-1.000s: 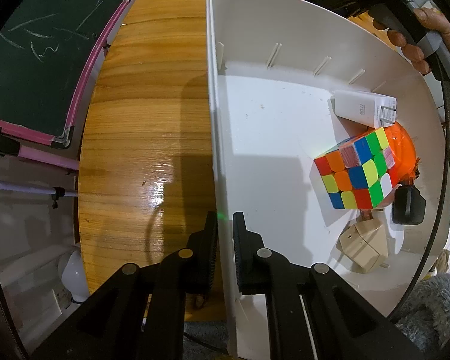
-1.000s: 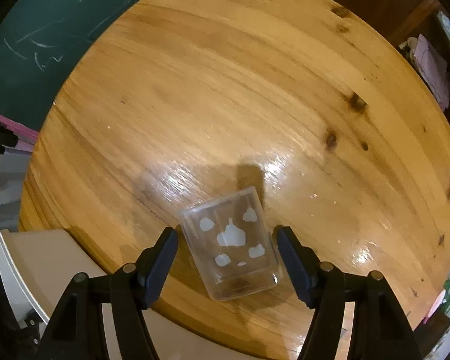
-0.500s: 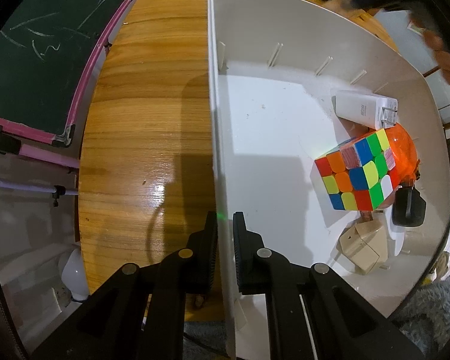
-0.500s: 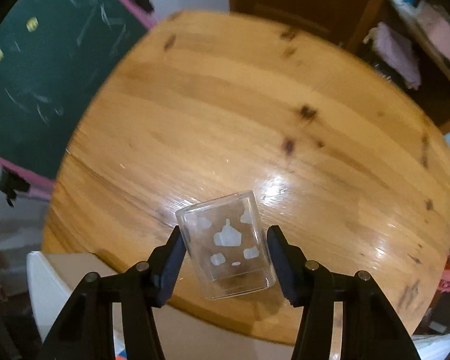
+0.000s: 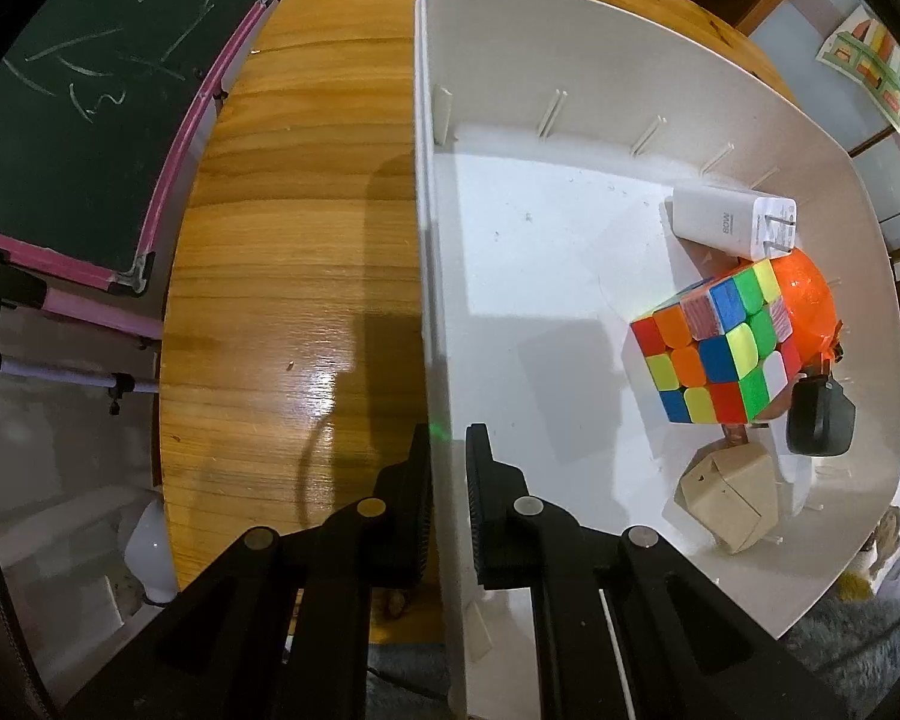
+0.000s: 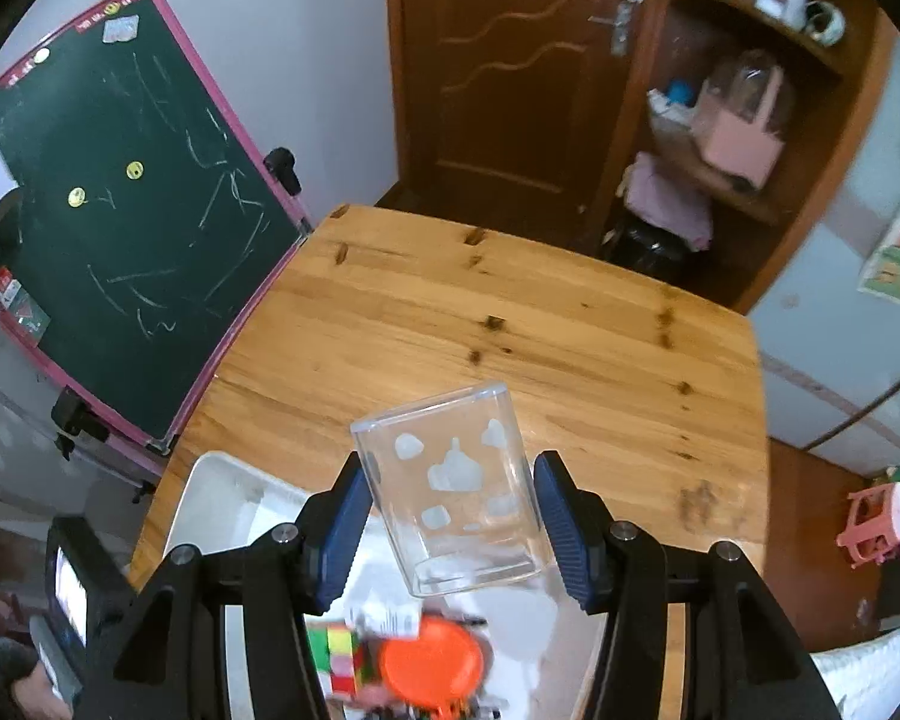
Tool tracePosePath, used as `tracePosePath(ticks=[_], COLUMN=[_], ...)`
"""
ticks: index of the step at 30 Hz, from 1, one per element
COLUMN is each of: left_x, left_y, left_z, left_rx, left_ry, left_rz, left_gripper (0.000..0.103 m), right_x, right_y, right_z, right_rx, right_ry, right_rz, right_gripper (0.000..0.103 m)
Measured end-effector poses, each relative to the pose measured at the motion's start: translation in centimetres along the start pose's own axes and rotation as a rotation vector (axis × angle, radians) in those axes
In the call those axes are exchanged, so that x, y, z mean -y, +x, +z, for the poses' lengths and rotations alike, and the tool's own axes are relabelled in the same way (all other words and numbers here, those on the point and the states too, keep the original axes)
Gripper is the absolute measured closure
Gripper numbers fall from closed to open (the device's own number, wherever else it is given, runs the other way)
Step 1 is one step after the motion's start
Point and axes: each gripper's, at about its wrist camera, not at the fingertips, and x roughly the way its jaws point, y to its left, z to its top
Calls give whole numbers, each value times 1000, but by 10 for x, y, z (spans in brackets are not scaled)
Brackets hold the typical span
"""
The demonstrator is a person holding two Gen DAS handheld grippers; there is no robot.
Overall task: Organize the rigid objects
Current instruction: 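Carry the clear box into the tray beside the green bottle and release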
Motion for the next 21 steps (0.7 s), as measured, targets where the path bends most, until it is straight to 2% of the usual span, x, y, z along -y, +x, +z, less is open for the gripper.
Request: tracePosePath(ticks=[4,8,13,21], left_x=[3,5,10,14], left_y=[-1,-3,-5,-5], left_z=[-2,-3,-5,-7], left_rx=[6,11,13,17], left_ry=[1,7,6,4], left_rz=[6,18,27,38], left_gripper=[94,94,94,93], right_x=[1,2,9,9], right_y=[-13,-7,13,47], right_z=[-30,-60,-100,-138], right_rx=[4,-22,-101,-200], right_ry=[20,52,129,197], right_rz=[-22,-41,-30,-12], right_gripper=[47,47,47,47])
